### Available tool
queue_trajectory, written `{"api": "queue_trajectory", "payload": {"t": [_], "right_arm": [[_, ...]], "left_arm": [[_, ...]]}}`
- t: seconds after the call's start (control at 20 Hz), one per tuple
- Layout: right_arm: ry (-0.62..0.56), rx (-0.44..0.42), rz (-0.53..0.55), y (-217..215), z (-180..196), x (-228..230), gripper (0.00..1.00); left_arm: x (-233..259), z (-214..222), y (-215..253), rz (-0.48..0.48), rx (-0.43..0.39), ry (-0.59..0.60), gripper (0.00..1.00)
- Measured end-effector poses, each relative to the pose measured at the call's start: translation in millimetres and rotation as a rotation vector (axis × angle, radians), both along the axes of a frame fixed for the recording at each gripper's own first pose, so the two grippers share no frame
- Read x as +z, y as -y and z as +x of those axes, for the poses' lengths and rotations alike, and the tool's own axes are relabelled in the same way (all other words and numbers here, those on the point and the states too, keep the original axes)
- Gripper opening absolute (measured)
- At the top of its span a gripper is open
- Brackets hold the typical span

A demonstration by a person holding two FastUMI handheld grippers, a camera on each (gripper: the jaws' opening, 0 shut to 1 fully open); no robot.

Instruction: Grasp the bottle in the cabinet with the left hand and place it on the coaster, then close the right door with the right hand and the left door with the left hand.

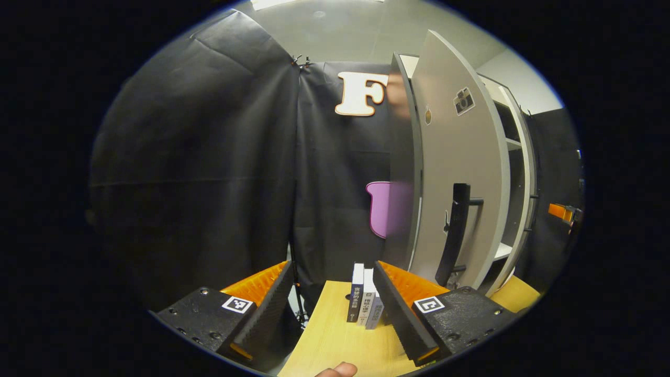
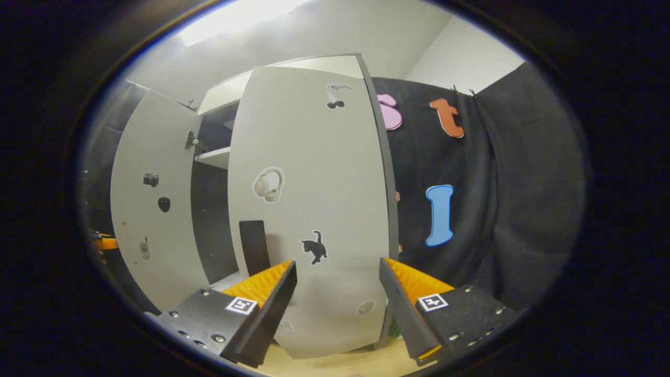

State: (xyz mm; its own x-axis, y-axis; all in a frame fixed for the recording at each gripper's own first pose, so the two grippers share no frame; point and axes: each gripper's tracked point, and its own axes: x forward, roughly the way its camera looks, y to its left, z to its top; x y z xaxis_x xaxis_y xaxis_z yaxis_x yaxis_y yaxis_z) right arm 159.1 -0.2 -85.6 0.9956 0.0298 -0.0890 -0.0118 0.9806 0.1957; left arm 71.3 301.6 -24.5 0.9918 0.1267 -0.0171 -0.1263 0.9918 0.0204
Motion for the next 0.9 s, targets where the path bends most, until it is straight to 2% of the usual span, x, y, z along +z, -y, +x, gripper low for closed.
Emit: {"api": "queue_trajectory", "payload": {"t": [0.15,0.2,0.35,0.4,0.45,0.5,0.65,0.75,0.8,0.9], "right_arm": [[0.006,0.001,0.000,-3.5,-21.2,3.3,0.96],[-0.001,0.000,0.001,-4.5,-30.6,2.9,0.96],[-0.009,0.004,-0.016,-2.1,-65.1,4.8,0.96],[-0.008,0.010,-0.019,-0.9,-79.2,6.8,0.96],[-0.006,0.018,-0.019,-0.5,-90.9,7.5,0.96],[0.001,0.028,-0.023,0.2,-103.5,9.3,0.95],[0.011,0.043,-0.048,6.4,-134.9,9.3,0.96],[-0.012,0.037,-0.048,13.3,-154.1,3.5,0.96],[-0.030,0.040,-0.035,15.8,-164.0,0.0,0.93],[-0.040,0.033,-0.016,24.9,-179.4,1.4,0.96]], "left_arm": [[5.2,20.5,17.6,-0.001,-0.048,0.013,0.96],[6.2,25.4,27.2,0.000,-0.070,0.017,0.93],[6.6,35.5,68.0,-0.006,-0.156,0.012,0.93],[7.8,36.2,71.5,0.002,-0.139,0.009,0.96],[6.8,37.4,76.6,0.009,-0.137,0.025,0.87],[7.0,34.5,81.5,0.003,-0.135,0.016,0.86],[0.8,35.5,93.6,-0.043,-0.144,-0.037,0.89],[0.0,26.8,108.8,-0.022,-0.122,-0.033,0.90],[1.3,25.6,112.2,-0.002,-0.112,-0.021,0.86],[2.3,26.9,121.3,0.012,-0.106,-0.008,0.90]]}}
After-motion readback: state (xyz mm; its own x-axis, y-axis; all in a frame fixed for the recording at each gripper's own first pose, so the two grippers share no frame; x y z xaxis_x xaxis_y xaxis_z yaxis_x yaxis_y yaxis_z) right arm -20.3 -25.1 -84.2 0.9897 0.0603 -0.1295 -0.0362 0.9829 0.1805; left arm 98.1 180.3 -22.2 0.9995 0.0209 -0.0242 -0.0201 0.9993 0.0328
